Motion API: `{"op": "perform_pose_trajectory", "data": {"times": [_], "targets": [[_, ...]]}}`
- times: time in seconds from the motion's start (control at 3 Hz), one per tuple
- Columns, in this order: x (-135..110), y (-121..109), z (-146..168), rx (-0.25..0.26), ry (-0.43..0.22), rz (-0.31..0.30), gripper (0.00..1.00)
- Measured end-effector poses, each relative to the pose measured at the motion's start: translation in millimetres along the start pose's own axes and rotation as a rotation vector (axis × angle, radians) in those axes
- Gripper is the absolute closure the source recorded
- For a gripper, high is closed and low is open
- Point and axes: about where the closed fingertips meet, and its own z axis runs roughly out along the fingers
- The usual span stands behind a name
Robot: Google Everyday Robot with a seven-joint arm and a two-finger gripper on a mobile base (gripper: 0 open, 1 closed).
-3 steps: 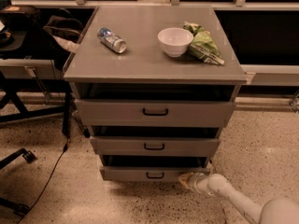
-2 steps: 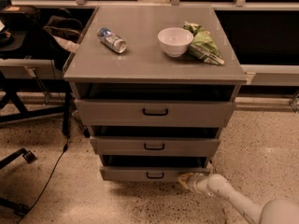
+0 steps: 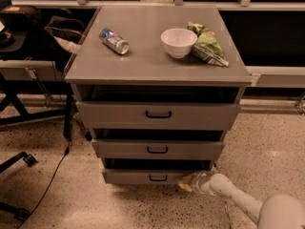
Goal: Close bottom drawer
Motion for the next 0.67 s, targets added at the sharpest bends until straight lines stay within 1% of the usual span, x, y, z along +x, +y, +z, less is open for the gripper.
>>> {"op": "perform_pose_trajectory", "data": {"times": [0.33,0.67], "targets": [[-0.2,3.5,-1.7,0.001,0.002,-0.003,0.0],[3.1,13.9,-5.4,0.001,0.002,-0.003,0.0]]}}
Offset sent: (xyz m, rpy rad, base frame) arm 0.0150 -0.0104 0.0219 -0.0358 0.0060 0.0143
